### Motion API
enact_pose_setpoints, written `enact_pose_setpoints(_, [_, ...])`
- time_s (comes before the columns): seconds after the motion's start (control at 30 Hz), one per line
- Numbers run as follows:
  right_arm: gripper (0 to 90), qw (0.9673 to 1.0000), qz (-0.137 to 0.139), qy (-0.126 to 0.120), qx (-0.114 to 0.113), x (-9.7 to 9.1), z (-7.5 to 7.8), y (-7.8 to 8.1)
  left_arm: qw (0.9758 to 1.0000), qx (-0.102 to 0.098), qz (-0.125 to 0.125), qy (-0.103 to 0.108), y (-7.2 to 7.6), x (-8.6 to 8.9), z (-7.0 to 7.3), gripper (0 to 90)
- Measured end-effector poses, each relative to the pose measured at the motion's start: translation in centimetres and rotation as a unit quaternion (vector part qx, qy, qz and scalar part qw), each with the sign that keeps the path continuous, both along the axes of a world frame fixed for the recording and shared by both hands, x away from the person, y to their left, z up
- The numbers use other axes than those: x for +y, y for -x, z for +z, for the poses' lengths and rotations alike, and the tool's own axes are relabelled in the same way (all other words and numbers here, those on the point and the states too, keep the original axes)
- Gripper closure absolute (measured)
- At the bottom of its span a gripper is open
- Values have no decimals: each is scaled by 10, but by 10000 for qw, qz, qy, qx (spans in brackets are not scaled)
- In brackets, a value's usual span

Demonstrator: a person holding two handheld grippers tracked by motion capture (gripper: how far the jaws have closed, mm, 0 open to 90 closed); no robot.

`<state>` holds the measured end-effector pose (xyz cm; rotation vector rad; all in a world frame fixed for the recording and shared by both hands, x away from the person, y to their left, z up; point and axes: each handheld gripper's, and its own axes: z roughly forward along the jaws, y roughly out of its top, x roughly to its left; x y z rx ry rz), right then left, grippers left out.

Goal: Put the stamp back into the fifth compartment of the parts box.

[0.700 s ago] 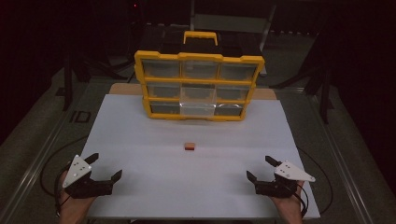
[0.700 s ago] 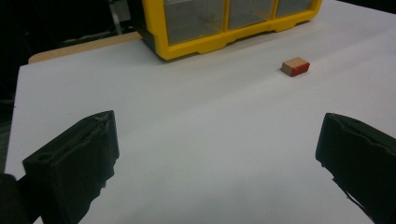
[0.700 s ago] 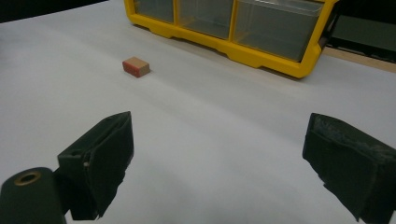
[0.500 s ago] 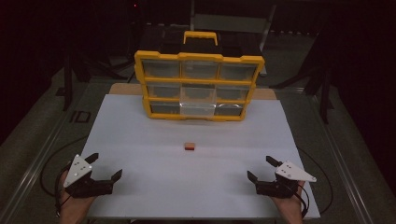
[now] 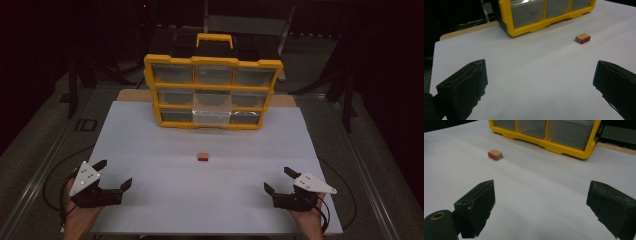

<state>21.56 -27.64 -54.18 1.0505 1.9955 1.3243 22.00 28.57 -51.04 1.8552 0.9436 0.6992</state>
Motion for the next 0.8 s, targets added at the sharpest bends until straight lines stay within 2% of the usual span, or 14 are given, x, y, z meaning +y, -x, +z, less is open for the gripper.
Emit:
enact_pose_setpoints(0.23, [83, 10000, -52, -35, -4, -2, 0, 0, 10000, -55, -61, -28, -4, -4, 7, 4])
enact_pose_setpoints(0.43, [83, 10000, -65, -35, -14, -2, 0, 0, 9999, -10, -75, -66, -9, -6, 8, 4])
enact_pose_setpoints(0.8, [83, 9999, -90, -86, -29, -4, 1, 0, 9989, 171, -297, -327, -34, -21, 12, 3])
